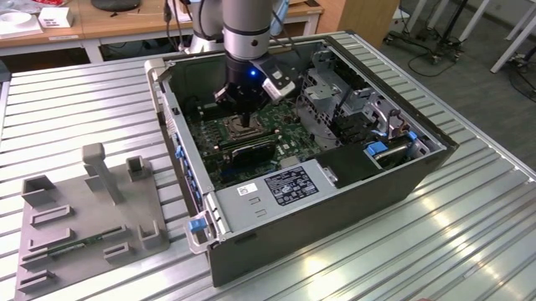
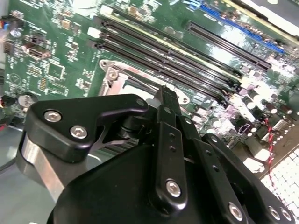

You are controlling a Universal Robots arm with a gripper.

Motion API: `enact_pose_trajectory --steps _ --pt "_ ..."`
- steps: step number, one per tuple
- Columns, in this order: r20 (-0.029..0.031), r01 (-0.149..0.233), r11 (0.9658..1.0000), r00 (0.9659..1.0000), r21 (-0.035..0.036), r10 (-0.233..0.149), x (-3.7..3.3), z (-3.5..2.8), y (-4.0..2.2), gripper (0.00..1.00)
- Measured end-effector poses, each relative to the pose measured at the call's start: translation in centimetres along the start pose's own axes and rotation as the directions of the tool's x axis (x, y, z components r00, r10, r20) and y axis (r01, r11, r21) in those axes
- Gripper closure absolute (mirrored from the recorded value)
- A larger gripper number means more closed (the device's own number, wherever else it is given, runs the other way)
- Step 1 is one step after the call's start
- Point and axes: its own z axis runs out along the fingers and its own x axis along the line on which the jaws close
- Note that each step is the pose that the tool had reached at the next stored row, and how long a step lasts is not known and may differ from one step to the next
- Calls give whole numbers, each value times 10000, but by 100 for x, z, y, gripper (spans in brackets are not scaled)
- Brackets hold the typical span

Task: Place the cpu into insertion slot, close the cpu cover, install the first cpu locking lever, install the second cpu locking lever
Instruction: 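Install the second cpu locking lever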

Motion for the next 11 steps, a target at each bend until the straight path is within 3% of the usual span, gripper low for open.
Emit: enact_pose_trajectory --steps 5,11 --pt "2 0 10000 10000 11 0 86 18 -9 90" --pt "3 1 10000 10000 21 -1 132 47 -13 90"
